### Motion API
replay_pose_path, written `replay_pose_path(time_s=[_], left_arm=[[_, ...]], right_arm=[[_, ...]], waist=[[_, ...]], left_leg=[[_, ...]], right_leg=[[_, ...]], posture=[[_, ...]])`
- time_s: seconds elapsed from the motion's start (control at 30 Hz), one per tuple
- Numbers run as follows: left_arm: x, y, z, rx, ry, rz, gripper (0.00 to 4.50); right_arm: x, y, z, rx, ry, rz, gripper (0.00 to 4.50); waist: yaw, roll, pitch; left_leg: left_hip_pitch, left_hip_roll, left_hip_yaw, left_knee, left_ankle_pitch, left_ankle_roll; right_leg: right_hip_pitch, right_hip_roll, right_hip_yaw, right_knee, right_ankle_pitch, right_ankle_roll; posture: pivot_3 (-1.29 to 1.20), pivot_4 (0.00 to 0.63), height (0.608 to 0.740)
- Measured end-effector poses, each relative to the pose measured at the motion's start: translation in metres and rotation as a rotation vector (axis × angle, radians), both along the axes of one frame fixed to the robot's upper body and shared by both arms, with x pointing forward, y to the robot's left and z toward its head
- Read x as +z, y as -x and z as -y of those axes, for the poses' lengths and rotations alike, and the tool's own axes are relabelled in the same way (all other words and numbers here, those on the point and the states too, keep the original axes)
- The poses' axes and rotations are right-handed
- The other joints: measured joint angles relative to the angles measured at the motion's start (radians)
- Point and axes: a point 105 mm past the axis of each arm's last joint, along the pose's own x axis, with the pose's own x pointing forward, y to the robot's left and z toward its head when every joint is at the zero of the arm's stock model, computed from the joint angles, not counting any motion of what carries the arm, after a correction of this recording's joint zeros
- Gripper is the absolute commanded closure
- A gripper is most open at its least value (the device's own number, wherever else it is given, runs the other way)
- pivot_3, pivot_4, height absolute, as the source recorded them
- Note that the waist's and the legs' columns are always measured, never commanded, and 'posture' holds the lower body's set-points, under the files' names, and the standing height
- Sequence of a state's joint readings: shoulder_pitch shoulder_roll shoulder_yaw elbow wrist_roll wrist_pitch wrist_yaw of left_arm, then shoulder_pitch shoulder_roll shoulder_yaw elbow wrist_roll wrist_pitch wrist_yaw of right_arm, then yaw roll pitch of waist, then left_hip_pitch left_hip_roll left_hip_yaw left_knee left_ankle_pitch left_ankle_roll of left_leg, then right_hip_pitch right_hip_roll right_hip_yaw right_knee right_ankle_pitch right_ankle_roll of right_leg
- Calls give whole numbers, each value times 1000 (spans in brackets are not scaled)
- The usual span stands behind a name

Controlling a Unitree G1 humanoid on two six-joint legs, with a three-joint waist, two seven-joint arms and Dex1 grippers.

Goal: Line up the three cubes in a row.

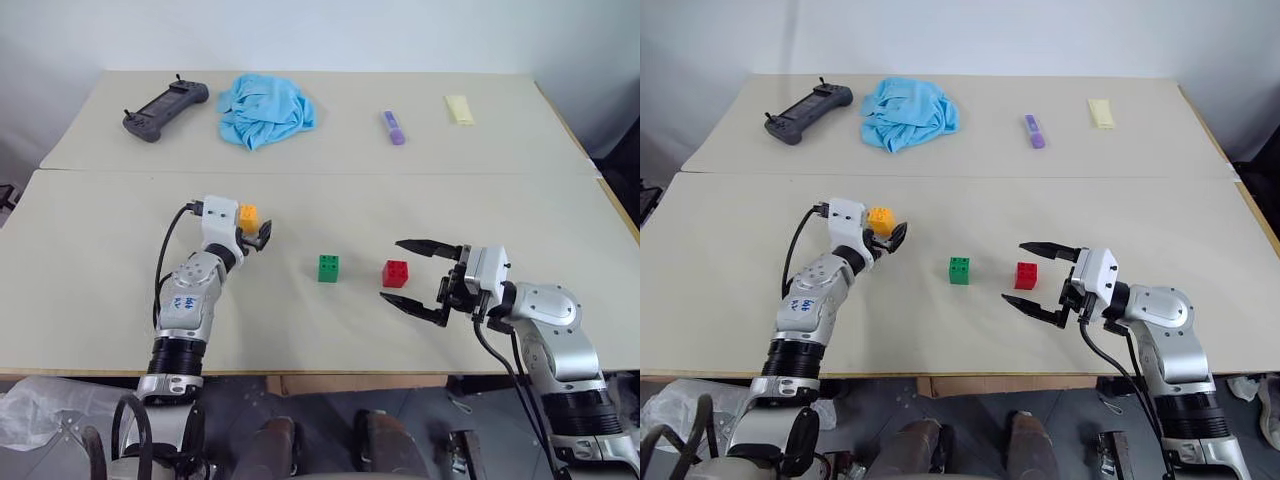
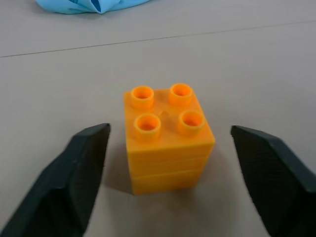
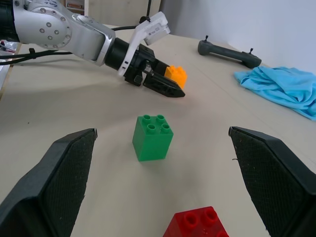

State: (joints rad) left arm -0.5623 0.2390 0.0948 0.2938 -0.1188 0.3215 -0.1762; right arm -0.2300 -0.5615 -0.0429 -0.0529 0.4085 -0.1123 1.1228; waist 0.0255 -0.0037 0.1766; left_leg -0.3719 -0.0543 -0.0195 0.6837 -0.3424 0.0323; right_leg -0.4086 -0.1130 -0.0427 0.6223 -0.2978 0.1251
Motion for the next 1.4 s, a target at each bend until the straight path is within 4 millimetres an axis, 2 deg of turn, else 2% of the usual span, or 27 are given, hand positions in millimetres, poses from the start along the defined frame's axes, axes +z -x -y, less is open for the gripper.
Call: replay_pose_path(time_s=[0.2,0.27,0.37,0.43,0.5,0.57,0.63,0.7,0.83,0.97,1.1,1.37,1.4], left_arm=[[3,1,2,-23,-14,3,2997],[2,5,-2,-62,-44,-1,2982],[6,17,-6,-260,-42,-22,2982],[18,26,-15,-442,-48,-27,2982],[39,33,-23,-611,-116,19,2982],[57,41,-27,-773,-213,70,2982],[65,44,-25,-888,-271,91,2982],[58,50,-19,-1013,-340,61,2982],[24,57,-4,-1203,-434,-18,2982],[-3,56,8,-1253,-480,-36,2982],[1,48,14,-1237,-523,-3,2982],[-2,43,20,-1218,-502,-13,2982],[-2,43,19,-1217,-495,-22,2632]], right_arm=[[-2,1,1,-7,3,7,0],[-3,1,1,-9,6,7,0],[-3,1,1,-19,6,17,0],[-2,1,1,-19,9,26,0],[-3,2,1,-14,14,25,0],[-3,2,1,-6,22,26,0],[-2,2,1,4,30,30,0],[-2,3,1,20,41,28,0],[-8,12,12,48,90,-34,0],[-13,22,20,43,114,-84,0],[-9,21,25,6,109,-71,0],[-8,25,26,-18,102,-68,0],[-8,25,27,-22,101,-70,0]], waist=[[0,0,0],[-1,0,0],[-6,0,0],[-7,0,0],[-8,0,0],[-3,0,0],[0,0,0],[0,0,0],[1,0,0],[0,-1,1],[-1,-2,1],[1,-2,1],[1,-2,1]], left_leg=[[0,0,0,0,0,0],[0,0,0,0,0,0],[0,1,0,0,1,-1],[0,2,0,0,1,-2],[0,2,0,0,1,-2],[0,0,-1,0,1,-1],[0,-2,-2,0,2,0],[0,-3,-2,0,1,2],[-1,-4,-2,0,1,4],[-3,-3,-1,0,1,4],[-3,-3,-1,0,1,4],[-3,-4,-1,1,2,5],[-3,-4,-1,1,2,5]], right_leg=[[0,0,0,0,0,0],[0,0,0,0,0,0],[-1,0,0,0,0,0],[0,1,-1,-1,0,0],[0,1,-1,-1,0,-1],[1,1,-2,-2,0,-1],[1,0,-3,-2,0,-1],[2,0,-4,-1,0,0],[2,0,-5,-1,0,0],[0,0,-5,-1,0,1],[0,0,-5,0,1,1],[1,0,-5,1,1,2],[1,0,-5,1,1,2]], posture=[[0,150,740],[0,150,740],[0,150,740],[0,150,740],[0,150,740],[0,150,740],[0,150,740],[0,150,740],[0,150,740],[0,150,740],[0,150,740],[0,150,740],[0,150,740]])
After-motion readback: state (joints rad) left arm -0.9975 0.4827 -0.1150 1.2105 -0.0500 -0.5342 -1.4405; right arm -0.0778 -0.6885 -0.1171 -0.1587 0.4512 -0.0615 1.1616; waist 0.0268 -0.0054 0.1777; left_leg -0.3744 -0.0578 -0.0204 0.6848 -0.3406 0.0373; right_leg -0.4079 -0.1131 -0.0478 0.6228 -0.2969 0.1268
